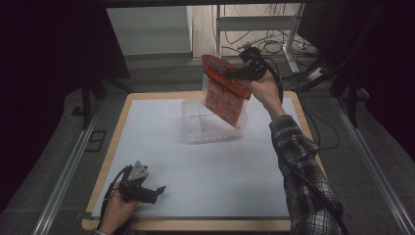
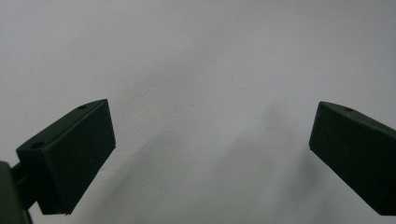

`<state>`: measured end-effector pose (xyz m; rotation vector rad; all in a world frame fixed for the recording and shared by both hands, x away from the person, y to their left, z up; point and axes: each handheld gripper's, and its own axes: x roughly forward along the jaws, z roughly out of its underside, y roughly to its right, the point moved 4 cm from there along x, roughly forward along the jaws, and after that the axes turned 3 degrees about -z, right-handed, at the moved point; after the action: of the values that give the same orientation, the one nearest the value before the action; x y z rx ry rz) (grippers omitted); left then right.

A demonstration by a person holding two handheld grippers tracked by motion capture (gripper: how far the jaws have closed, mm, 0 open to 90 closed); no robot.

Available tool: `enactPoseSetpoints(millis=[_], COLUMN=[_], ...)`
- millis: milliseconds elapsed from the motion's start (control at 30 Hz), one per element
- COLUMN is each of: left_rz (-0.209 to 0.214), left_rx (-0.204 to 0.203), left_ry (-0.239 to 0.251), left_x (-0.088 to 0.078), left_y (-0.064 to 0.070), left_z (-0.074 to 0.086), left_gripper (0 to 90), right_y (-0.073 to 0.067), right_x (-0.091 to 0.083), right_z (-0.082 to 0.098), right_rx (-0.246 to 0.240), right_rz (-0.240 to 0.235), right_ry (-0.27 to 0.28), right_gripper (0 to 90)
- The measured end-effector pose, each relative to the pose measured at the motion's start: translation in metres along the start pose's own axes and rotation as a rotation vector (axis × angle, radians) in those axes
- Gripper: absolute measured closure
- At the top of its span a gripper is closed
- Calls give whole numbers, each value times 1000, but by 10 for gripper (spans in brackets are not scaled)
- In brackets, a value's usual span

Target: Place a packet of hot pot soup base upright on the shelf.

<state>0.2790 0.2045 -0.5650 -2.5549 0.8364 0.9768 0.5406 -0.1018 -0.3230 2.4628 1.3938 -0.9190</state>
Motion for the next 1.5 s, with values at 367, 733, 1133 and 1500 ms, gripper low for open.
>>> enactPoseSetpoints(millis=[367, 733, 1133, 1500], left_rz=[5, 7, 6, 5], left_rx=[0, 1, 10, 23], left_ry=[-2, -7, -12, -12], left_x=[0, 0, 1, 0], left_y=[0, 1, 1, 2], left_z=[0, 0, 0, 0], left_gripper=[0, 0, 3, 7], right_y=[16, 42, 65, 64], right_x=[26, 31, 40, 40], right_z=[19, 30, 40, 43], right_rx=[27, 43, 49, 34], right_rz=[-1, 106, 227, 257], right_ry=[-63, -35, -55, -66], right_gripper=[889, 880, 880, 634])
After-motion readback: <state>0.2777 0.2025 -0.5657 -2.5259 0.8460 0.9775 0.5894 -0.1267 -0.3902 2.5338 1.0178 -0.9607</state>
